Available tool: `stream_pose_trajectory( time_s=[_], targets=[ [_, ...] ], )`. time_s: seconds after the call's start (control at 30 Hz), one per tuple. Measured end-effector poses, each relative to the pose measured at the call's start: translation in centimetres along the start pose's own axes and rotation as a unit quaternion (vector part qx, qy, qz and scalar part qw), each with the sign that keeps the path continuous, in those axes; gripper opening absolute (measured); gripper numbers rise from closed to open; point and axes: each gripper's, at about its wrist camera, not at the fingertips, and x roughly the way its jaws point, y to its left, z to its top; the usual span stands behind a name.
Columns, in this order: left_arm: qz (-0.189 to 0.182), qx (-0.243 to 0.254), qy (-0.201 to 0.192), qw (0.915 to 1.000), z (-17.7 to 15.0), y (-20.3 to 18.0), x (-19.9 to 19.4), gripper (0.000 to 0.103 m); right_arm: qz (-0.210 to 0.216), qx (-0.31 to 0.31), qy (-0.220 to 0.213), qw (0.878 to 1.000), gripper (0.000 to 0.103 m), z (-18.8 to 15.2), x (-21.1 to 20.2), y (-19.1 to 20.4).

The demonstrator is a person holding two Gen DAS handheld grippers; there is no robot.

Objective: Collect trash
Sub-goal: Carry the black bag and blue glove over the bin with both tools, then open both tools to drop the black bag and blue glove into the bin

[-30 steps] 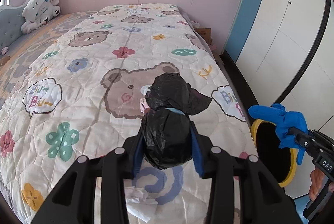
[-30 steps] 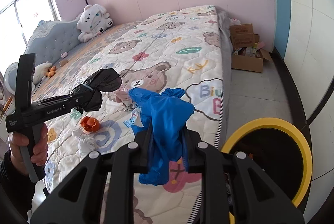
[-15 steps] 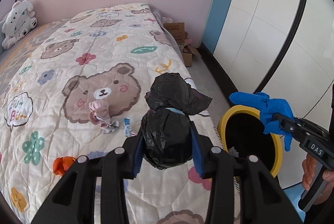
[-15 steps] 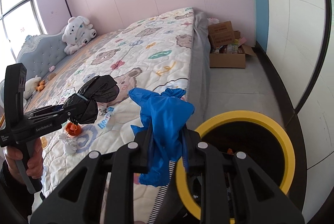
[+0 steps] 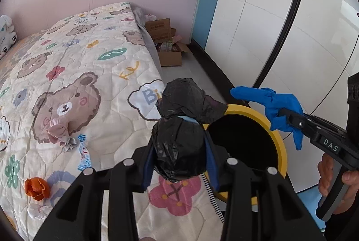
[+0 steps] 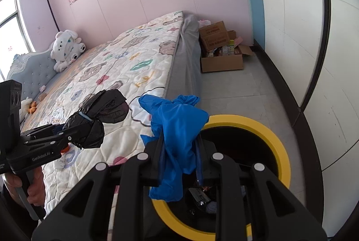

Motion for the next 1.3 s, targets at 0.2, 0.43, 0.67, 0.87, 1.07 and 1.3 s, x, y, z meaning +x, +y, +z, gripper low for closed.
stream_pose_trajectory(
  time_s=[0.2, 0.43, 0.67, 0.87, 1.07, 1.3],
  targets=[
    [-0.012, 0.011, 0.009, 0.9998, 0.1, -2.3, 1.8, 0.037, -0.011, 0.018, 0.000, 1.000, 0.021, 0.0, 0.0, -2.4],
    [-0.023, 0.024, 0.023, 0.9992, 0.0, -4.4, 3.9, 0.037, -0.023, 0.035, 0.008, 0.999, 0.021, -0.4, 0.7, -4.4],
    [-0.028, 0.034, 0.043, 0.9981, -0.5, -5.9, 5.7, 0.037, -0.033, 0.057, 0.022, 0.998, 0.021, -1.1, 2.0, -5.9],
    [-0.029, 0.030, 0.058, 0.9974, -0.9, -6.3, 6.8, 0.037, -0.038, 0.070, 0.024, 0.997, 0.021, -1.4, 2.7, -6.7],
    [-0.036, 0.031, 0.063, 0.9969, -1.2, -7.0, 7.5, 0.037, -0.037, 0.083, 0.018, 0.996, 0.026, -1.5, 2.7, -7.4],
    [-0.041, 0.028, 0.061, 0.9969, -1.4, -7.4, 7.4, 0.051, -0.043, 0.093, 0.009, 0.995, 0.036, -1.6, 1.8, -8.2]
  ],
)
